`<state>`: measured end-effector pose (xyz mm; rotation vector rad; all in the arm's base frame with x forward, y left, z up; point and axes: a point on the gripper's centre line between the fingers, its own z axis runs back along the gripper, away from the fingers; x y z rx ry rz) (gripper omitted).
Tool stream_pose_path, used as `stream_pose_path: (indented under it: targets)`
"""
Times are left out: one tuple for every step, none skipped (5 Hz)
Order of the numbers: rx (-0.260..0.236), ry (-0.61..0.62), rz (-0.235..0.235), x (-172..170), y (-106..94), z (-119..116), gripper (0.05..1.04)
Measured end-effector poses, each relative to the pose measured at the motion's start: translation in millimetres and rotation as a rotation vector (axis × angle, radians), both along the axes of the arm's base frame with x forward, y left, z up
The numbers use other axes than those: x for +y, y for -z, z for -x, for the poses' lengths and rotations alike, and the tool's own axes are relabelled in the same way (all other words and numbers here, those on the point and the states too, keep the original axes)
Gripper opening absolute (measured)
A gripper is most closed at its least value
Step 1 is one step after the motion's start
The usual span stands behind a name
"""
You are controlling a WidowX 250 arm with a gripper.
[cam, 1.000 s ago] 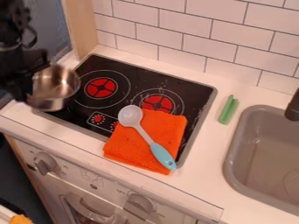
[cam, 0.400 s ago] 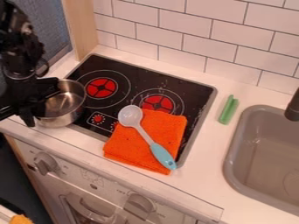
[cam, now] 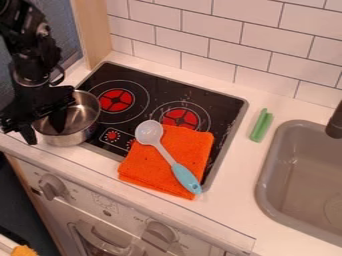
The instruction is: Moved the silver pot to the lower left corner of the stove
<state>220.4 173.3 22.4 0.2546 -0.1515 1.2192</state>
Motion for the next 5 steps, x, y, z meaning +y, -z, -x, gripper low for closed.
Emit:
stream_pose_path:
  targets:
    - [-0.004, 0.0, 0.003, -1, -1.2, -1, 1.009]
    - [-0.009, 0.009, 0.006, -7, -14.1, -1, 1.005]
    - [-0.055, 0.006, -0.03, -16, -53.9, 1, 1.001]
    - [-0.133, -0.01, -0.075, -22, -91.6, 9, 1.001]
    - [-0.132, -0.007, -0.074, -23, -91.9, 9, 1.001]
